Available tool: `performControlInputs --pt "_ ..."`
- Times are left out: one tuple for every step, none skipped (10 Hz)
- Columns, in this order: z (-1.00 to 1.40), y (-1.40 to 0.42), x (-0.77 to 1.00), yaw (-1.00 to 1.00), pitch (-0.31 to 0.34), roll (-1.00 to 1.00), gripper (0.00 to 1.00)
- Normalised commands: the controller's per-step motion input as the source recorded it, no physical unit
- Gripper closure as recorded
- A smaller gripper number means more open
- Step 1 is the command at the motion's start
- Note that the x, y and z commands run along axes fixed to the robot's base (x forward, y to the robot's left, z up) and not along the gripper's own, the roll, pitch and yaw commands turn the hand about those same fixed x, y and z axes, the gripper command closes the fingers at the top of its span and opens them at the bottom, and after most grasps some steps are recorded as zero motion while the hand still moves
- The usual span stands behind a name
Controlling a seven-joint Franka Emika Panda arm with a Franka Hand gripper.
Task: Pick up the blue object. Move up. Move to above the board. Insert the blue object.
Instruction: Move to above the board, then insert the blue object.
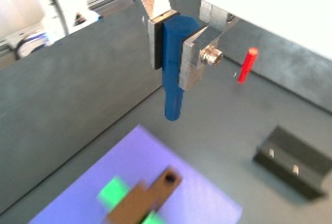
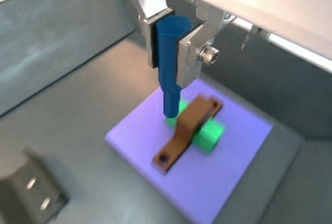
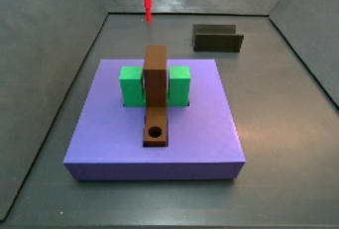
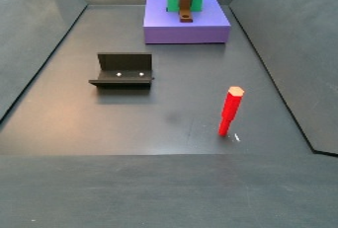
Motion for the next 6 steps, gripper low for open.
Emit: performControlInputs --pt "0.13 -0.75 0.33 0.01 0.131 0.05 1.00" --pt "0.08 -0.40 0.21 0.00 0.119 0.06 1.00" --pt "-0.04 0.00 0.00 0.00 0.000 0.00 1.00" --pt "-0.35 -0.27 0.00 0.00 -0.130 -0.04 1.00" --pt "-0.42 -0.81 0.00 0.19 -0.181 0.00 1.00" --pt "-0.49 -0.83 0.00 0.20 -0.131 0.18 1.00"
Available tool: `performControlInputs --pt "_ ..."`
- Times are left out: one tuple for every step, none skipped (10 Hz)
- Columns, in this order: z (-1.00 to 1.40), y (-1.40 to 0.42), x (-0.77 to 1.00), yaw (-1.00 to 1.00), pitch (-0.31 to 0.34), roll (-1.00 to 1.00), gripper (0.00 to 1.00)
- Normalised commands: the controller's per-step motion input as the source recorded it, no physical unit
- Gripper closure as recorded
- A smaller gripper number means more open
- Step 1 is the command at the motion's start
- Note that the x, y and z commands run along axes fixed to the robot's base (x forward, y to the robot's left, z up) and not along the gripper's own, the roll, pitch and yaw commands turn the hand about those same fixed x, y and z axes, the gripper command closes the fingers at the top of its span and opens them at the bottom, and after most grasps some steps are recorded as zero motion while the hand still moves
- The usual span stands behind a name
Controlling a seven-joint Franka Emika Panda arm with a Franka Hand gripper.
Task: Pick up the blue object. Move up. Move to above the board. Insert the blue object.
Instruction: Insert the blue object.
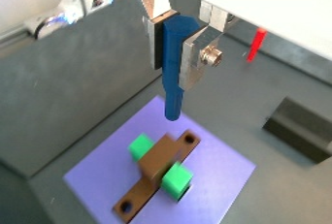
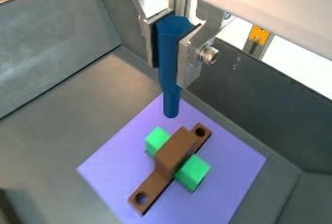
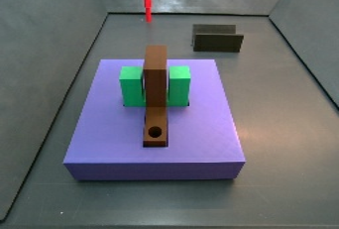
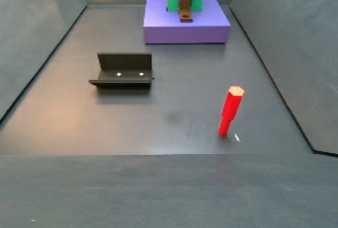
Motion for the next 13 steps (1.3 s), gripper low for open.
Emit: performControlInputs --pt "-0.53 -0.75 0.00 0.18 -0.083 0.27 1.00" --pt "-0.59 -0.66 0.00 0.13 -0.033 0.37 1.00" --pt "-0.50 -0.58 0.11 0.09 0.000 0.41 1.00" --pt "-0.72 -0.49 0.04 0.04 -0.066 0.28 1.00" --pt "-0.68 -0.45 0.00 0.03 -0.140 0.12 1.00" --pt "-0.66 -0.38 0.00 0.03 -0.173 0.03 1.00" --pt "-0.65 -0.32 0.00 0.03 -0.184 0.00 1.00" --pt "-0.63 -0.25 0.00 0.03 -0.173 0.00 1.00" --pt "-0.62 -0.10 0.02 0.10 -0.121 0.09 1.00" --pt "-0.61 -0.12 0.06 0.14 -0.079 0.17 1.00" --pt "-0.59 -0.30 0.00 0.13 -0.111 0.10 1.00" --pt "-0.61 -0.31 0.00 0.09 -0.131 0.09 1.00" --pt "-0.59 -0.27 0.00 0.08 -0.134 0.07 1.00"
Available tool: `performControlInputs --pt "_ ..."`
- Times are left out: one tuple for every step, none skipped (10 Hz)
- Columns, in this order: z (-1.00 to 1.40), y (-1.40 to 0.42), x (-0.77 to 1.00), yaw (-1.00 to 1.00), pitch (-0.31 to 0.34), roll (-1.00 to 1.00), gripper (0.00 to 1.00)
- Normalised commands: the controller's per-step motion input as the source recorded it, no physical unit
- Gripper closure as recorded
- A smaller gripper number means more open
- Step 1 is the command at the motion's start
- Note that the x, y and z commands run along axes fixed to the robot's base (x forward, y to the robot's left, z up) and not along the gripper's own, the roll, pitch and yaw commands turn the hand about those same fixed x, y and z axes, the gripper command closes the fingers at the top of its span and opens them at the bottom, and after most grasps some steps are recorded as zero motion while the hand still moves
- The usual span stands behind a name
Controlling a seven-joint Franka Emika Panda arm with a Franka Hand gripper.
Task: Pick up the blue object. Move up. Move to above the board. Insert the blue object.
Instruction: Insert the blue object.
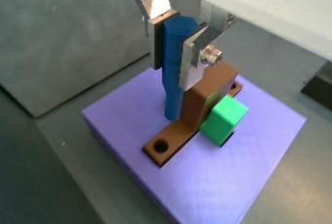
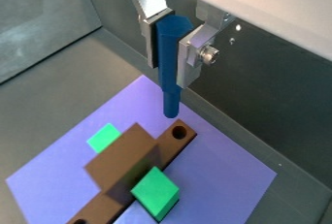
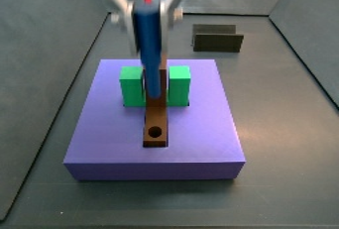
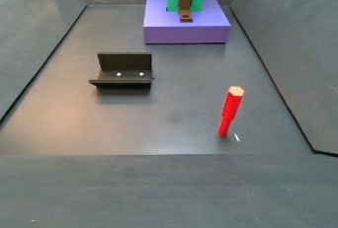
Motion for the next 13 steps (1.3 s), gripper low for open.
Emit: performControlInputs --pt "-0.51 -0.20 0.00 0.06 -0.107 0.06 1.00" --pt "-0.44 -0.11 0.00 0.06 -0.086 0.00 1.00" --pt "-0.50 0.00 0.00 0.03 -0.163 -0.12 1.00" --pt "-0.46 0.00 0.00 0.03 -0.166 -0.13 1.00" --pt "-0.36 0.00 0.00 0.04 -0.126 -0.08 1.00" --pt "-0.29 0.00 0.00 0.03 -0.097 -0.07 1.00" --pt "-0.22 -0.01 0.02 0.03 -0.063 -0.03 1.00" --pt "-0.12 0.00 0.08 0.03 0.000 0.00 1.00" --pt "-0.04 0.00 0.20 0.11 0.009 0.03 1.00" --pt "-0.05 0.00 0.23 0.12 0.041 0.09 1.00" --pt "-0.10 0.00 0.19 0.12 0.026 0.11 1.00" --pt "-0.20 -0.03 0.03 0.10 0.000 0.15 1.00" --pt "-0.16 -0.08 -0.01 0.00 0.000 0.11 1.00"
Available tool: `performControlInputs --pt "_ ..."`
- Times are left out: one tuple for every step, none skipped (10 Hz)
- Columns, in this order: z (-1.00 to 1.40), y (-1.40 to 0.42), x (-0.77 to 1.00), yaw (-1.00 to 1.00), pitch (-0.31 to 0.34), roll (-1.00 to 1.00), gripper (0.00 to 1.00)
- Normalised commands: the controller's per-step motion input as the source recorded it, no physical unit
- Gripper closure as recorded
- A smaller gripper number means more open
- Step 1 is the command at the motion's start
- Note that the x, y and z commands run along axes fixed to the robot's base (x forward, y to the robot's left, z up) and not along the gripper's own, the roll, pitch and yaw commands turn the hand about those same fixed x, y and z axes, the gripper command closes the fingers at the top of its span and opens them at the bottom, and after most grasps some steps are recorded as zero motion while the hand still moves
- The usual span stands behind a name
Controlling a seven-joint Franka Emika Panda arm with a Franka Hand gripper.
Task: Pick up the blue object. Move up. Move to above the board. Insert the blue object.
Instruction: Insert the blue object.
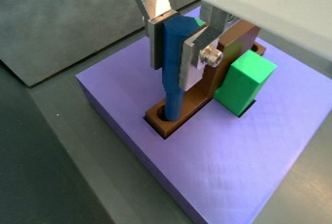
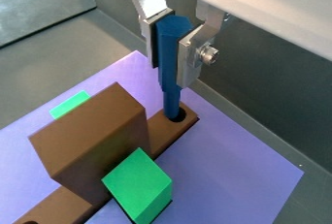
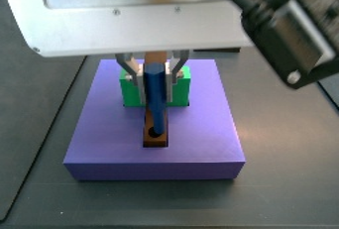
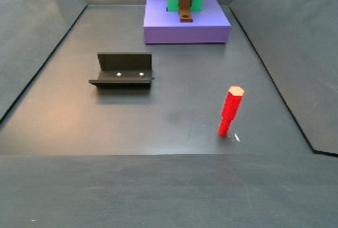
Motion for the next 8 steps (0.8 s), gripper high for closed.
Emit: performControlInputs --pt "-0.01 -0.08 -0.09 0.00 0.000 0.03 1.00" --pt "0.00 -0.11 -0.08 0.00 0.000 0.00 1.00" --pt "0.00 -0.13 -0.01 0.00 0.000 0.00 1.00" --pt "0.00 -0.08 0.00 0.01 0.000 0.00 1.00" --pt "0.00 -0.01 0.00 0.03 0.000 0.00 1.00" --pt "-0.04 0.00 0.00 0.08 0.000 0.03 1.00" --pt "-0.05 0.03 0.04 0.14 0.000 0.06 1.00" --pt "-0.06 0.04 0.01 0.15 0.000 0.08 1.00"
